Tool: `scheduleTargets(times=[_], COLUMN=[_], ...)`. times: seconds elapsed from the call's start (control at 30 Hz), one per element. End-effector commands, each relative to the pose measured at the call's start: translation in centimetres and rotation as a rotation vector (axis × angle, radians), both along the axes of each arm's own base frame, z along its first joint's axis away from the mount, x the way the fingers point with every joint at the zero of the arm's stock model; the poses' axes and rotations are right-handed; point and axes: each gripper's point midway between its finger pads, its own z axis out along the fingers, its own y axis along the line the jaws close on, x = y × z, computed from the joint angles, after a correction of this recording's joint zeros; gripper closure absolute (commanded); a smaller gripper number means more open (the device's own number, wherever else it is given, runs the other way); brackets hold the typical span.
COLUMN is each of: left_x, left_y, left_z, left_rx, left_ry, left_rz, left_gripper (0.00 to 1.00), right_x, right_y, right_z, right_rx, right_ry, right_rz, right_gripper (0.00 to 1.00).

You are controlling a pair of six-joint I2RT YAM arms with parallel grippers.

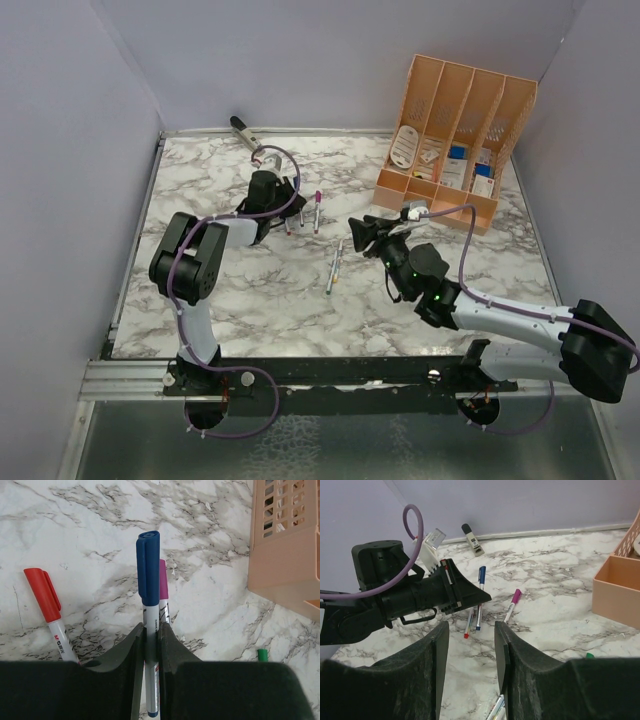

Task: Insert the pens into the pen caps

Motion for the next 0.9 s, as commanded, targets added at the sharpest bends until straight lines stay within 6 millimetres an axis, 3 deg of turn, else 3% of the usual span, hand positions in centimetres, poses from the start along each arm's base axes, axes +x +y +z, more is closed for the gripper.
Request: scheduleTargets(times=[0.0, 0.3, 0.63, 0.87], left_x=[0.2, 0.1, 0.1, 0.2], left_y=[-0.9, -0.4, 0.1, 0.2], left_z=[-0.1, -1.8, -2.8, -2.4], left_rx=[-0.029, -0.006, 0.016, 0.021], left_ry=[0.006, 0.045, 0.067, 0.056], left_rz=[-0.028, 0.000, 0.022, 0.026], left_gripper=[0.84, 0.83, 0.62, 0.59], right_x=[-0.4, -0.5, -0.6, -0.7], right_y=[0.4, 0.2, 0.1, -0.1], right_z=[-1.1, -1.1, -1.0, -1.1], right_rx=[0.001, 0.018, 0.021, 0.021], right_ry=[0.029, 0.034, 0.035, 0.035], right_rz=[0.021, 0.023, 0.022, 0.018], right_gripper=[0.60, 0.60, 0.61, 0.62])
